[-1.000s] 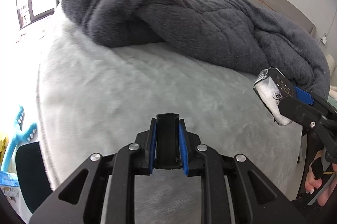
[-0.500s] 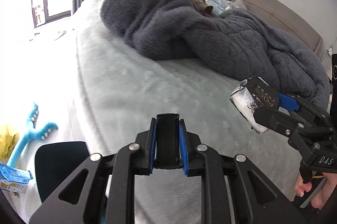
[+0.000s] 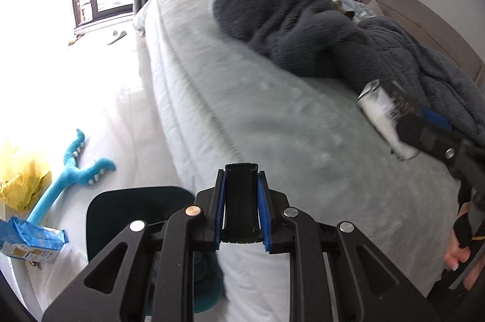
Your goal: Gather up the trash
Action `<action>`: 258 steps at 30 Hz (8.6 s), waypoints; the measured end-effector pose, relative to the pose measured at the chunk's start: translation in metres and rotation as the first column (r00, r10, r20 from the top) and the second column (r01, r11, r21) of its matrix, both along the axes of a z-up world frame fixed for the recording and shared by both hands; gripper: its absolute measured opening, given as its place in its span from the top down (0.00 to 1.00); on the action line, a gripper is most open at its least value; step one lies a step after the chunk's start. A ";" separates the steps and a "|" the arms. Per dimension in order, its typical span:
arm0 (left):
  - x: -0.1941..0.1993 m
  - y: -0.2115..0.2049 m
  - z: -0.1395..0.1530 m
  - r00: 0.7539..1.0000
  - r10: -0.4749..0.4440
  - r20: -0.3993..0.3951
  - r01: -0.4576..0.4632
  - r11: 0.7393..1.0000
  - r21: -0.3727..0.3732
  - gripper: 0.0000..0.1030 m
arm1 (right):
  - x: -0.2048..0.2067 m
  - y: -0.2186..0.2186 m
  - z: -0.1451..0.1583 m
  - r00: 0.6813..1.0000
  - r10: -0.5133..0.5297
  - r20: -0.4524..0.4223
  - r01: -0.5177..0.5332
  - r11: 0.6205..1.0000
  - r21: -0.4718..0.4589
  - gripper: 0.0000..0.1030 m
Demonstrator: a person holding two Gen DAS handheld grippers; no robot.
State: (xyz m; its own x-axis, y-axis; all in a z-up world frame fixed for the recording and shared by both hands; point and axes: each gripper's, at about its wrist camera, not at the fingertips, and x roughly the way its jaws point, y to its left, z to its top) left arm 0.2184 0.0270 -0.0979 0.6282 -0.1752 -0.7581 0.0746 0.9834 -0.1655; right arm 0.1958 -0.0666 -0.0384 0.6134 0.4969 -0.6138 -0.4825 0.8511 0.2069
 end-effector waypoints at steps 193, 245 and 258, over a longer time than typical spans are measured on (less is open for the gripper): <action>-0.246 0.002 0.104 0.868 0.088 0.489 -0.202 0.962 0.185 0.03 | -0.267 -0.175 0.064 0.892 -0.325 0.313 0.325 0.944 0.054 0.03; -0.246 0.002 0.105 0.869 0.087 0.488 -0.201 0.962 0.186 0.03 | -0.265 -0.177 0.065 0.894 -0.320 0.314 0.321 0.946 0.051 0.03; -0.246 0.002 0.105 0.869 0.085 0.488 -0.200 0.962 0.188 0.03 | -0.265 -0.178 0.065 0.894 -0.319 0.314 0.320 0.946 0.051 0.03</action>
